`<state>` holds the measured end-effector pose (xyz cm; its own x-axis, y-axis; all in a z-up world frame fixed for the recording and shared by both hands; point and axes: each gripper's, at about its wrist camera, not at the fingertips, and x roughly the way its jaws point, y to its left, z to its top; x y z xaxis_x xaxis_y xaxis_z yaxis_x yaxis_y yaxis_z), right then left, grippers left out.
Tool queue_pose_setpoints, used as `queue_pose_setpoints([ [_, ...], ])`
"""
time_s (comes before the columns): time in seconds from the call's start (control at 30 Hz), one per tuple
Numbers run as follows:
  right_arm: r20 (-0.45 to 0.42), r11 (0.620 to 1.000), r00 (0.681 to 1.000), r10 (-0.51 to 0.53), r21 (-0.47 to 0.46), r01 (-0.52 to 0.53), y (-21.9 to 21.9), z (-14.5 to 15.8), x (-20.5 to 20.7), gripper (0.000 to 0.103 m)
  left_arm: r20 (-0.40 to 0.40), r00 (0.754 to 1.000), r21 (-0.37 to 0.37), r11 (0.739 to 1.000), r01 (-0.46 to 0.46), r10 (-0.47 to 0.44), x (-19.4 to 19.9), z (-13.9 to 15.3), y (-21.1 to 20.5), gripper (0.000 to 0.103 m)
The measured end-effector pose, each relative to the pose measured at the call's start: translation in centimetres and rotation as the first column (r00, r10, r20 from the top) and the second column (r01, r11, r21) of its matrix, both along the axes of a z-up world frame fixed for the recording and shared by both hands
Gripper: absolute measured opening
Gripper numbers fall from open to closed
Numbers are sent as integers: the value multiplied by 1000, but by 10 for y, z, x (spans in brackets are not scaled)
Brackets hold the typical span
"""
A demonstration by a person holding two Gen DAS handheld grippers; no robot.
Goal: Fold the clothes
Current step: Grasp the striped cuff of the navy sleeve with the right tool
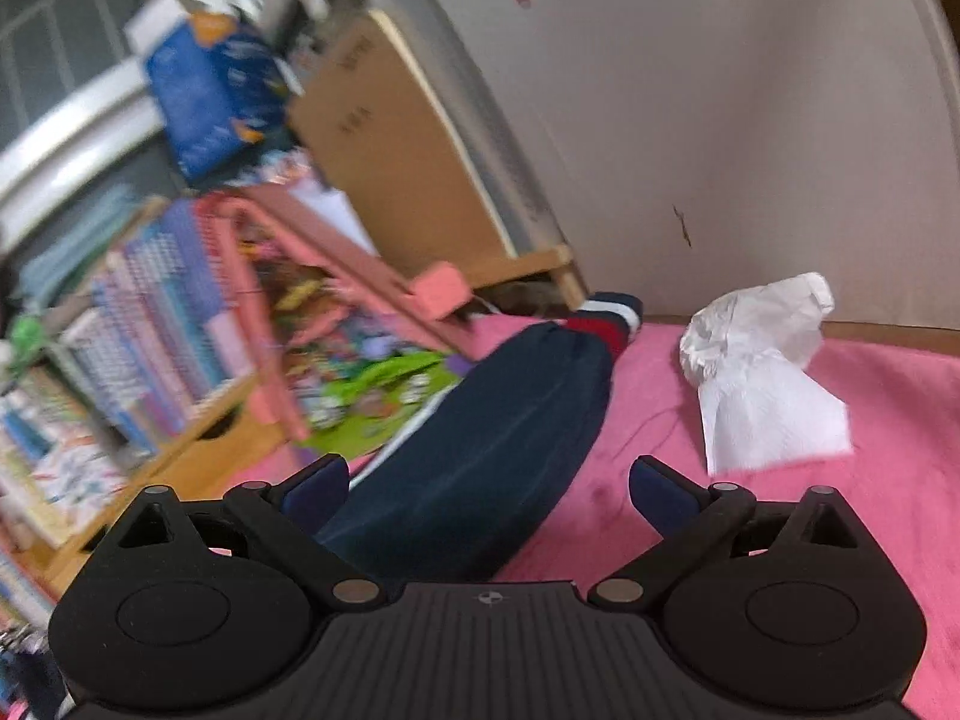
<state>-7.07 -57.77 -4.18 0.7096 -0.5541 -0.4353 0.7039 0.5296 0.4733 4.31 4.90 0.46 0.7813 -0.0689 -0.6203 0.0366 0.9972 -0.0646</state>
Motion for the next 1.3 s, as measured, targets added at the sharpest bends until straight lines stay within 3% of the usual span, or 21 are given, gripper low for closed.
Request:
queue_pose_setpoints([
  [0.17,-88,999,995,-54,-2,55,-38,-20,36,101,0,1000,64,998,0,0,5,-7,-5,103],
  [0.37,-176,998,983,-58,-6,58,-63,-27,71,103,-4,1000,63,998,4,-3,6,-8,-4,103],
  [0.4,-195,998,979,-57,-11,55,-66,-27,77,95,-4,1000,63,998,4,-4,7,-8,-4,103],
  [0.43,-205,999,977,-51,-8,50,-66,-25,80,65,-4,1000,62,998,4,-4,7,-8,-4,103],
  [0.47,-203,999,978,-42,8,45,-66,-23,81,49,-5,1000,62,998,4,-4,6,-8,-4,103],
  [0.5,-182,999,983,-28,19,32,-62,-19,80,24,-5,1000,62,998,4,-3,6,-7,-4,103],
  [0.6,-90,999,995,37,0,-37,-37,2,74,16,-5,1000,61,998,4,-3,6,-7,-4,103],
  [0.7,-116,974,984,135,-165,-153,16,37,81,15,-5,1000,59,998,4,-3,6,-7,-5,103],
  [0.8,-110,919,961,253,-284,-274,75,73,91,12,-3,1000,50,999,4,-4,6,-7,-4,103],
  [0.87,-106,847,916,387,-352,-398,126,96,106,11,-1,1000,40,999,4,-4,6,-7,-2,103],
  [0.93,-133,735,834,535,-414,-538,184,108,124,11,1,1000,32,999,4,-4,5,-7,-1,103],
  [1.03,-223,528,663,715,-450,-721,271,108,144,15,8,1000,10,1000,4,-4,4,-6,2,103],
  [1.07,-250,476,621,743,-455,-753,297,105,147,19,10,1000,0,1000,4,-4,4,-6,3,103],
  [1.1,-265,464,611,745,-453,-762,313,99,148,32,13,1000,-9,1000,4,-4,4,-6,5,103],
  [1.13,-269,485,624,734,-436,-758,316,91,148,54,16,1000,-18,1000,5,-5,3,-6,6,103],
  [1.17,-265,525,650,713,-412,-744,311,83,147,63,19,1000,-26,1000,6,-5,3,-6,7,103],
  [1.23,-254,621,708,659,-348,-702,294,67,143,69,23,1000,-38,999,7,-6,2,-6,8,103],
  [1.3,-207,786,815,541,-221,-577,248,55,132,71,24,1000,-42,999,7,-6,1,-6,9,103],
])
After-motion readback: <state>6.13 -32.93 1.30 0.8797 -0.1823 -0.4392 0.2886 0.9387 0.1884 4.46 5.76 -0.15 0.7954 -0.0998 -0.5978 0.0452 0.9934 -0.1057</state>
